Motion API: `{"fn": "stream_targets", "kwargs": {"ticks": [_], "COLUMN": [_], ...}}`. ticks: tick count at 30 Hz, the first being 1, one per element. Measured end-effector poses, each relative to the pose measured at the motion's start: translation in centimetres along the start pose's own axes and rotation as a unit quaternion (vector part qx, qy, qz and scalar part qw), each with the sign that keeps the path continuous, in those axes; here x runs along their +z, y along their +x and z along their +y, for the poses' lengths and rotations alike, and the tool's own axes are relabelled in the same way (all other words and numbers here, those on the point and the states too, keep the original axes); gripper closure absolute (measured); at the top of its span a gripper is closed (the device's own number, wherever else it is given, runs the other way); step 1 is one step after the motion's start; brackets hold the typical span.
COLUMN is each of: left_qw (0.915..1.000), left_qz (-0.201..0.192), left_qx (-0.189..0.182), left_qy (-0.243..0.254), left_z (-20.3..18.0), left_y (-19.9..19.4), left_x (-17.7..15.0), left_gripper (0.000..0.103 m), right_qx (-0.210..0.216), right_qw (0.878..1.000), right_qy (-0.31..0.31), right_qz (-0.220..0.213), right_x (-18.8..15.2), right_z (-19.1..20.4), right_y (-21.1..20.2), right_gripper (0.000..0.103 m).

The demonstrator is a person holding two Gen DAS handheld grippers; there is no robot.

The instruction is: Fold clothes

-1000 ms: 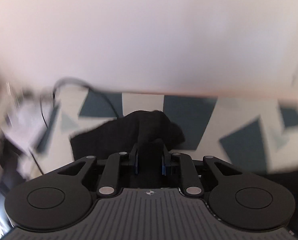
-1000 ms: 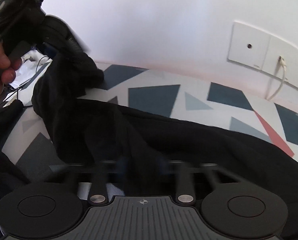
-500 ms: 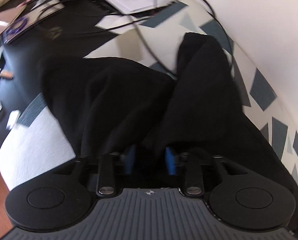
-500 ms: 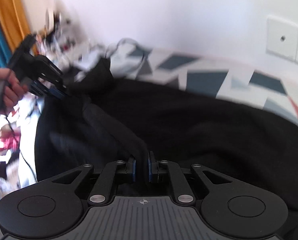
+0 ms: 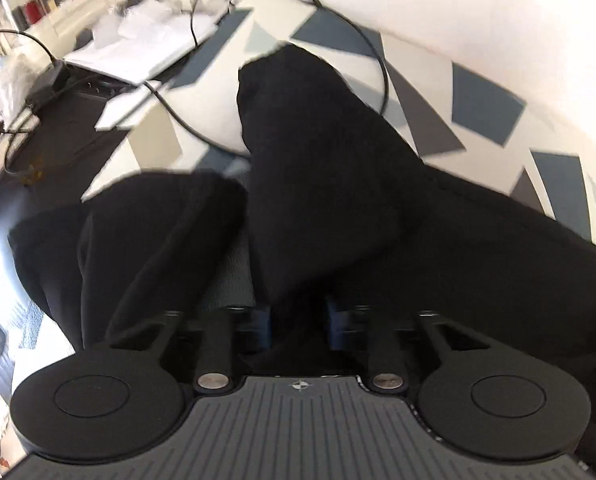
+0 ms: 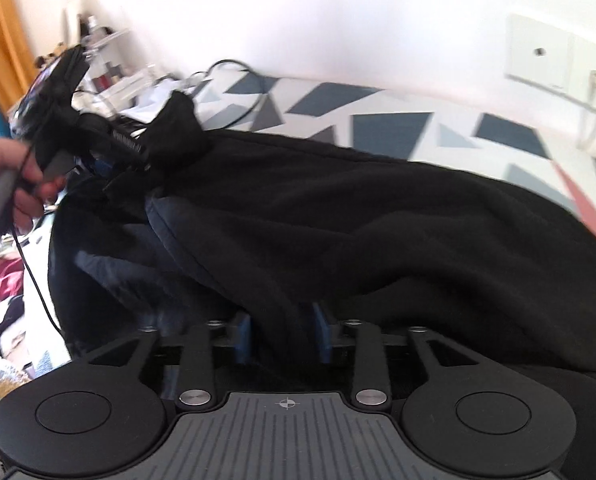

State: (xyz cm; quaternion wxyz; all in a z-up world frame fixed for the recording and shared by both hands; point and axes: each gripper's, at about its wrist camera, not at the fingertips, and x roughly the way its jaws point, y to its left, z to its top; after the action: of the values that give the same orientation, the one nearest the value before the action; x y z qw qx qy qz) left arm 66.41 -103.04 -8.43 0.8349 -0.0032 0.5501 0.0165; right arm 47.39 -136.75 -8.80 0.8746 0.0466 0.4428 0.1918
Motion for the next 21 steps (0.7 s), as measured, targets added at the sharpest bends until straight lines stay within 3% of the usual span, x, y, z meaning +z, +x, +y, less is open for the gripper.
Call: {"fn": "stream_targets", "kwargs": {"ticks": [1, 3, 4, 7, 9, 10, 13, 17, 19, 21], "left_qw": [0.9997, 0.9970, 0.9949, 0.9845, 0.9740, 0.9735, 0.9825, 0.9903, 0.9921, 0.9939], "left_qz": [-0.017, -0.061, -0.086, -0.169, -0.215, -0.217, -0.168, -0.096, -0.089, -0.088], "left_qx": [0.007, 0.022, 0.027, 0.040, 0.070, 0.071, 0.079, 0.095, 0.084, 0.066], "left_qy": [0.017, 0.042, 0.044, 0.024, 0.011, 0.011, 0.007, -0.034, -0.027, -0.007], "left_z": [-0.4, -0.8, -0.5, -0.1, 0.1, 0.0, 0.2, 1.1, 0.6, -0.5], "left_y": [-0.2, -1.4, -2.3, -5.3, -6.7, -6.5, -4.3, -1.3, -1.2, -1.4], "left_x": [0.3, 2.2, 3.1, 7.2, 9.1, 9.8, 10.1, 8.0, 6.7, 5.4], "left_gripper": [0.085, 0.088, 0.094, 0.095, 0.096, 0.096, 0.094, 0.091, 0.088, 0.076], "right_qx": [-0.007, -0.025, -0.039, -0.082, -0.122, -0.143, -0.210, -0.301, -0.335, -0.362], "right_qw": [1.000, 0.999, 0.997, 0.989, 0.974, 0.965, 0.926, 0.849, 0.813, 0.798], "right_qy": [0.008, 0.030, 0.044, 0.106, 0.166, 0.196, 0.289, 0.407, 0.446, 0.452], "right_qz": [-0.009, -0.030, -0.040, -0.067, -0.090, -0.100, -0.122, -0.155, -0.167, -0.163], "right_x": [0.0, -0.1, -0.2, -0.6, -1.1, -1.6, -3.2, -6.8, -8.9, -10.1], "right_z": [-0.3, -1.4, -2.2, -5.3, -7.8, -9.0, -13.0, -17.7, -19.3, -20.4], "right_y": [-0.9, -2.8, -3.8, -6.5, -8.3, -9.2, -11.6, -15.0, -16.3, -17.0], "right_gripper": [0.066, 0.044, 0.043, 0.044, 0.044, 0.044, 0.044, 0.044, 0.044, 0.046]}}
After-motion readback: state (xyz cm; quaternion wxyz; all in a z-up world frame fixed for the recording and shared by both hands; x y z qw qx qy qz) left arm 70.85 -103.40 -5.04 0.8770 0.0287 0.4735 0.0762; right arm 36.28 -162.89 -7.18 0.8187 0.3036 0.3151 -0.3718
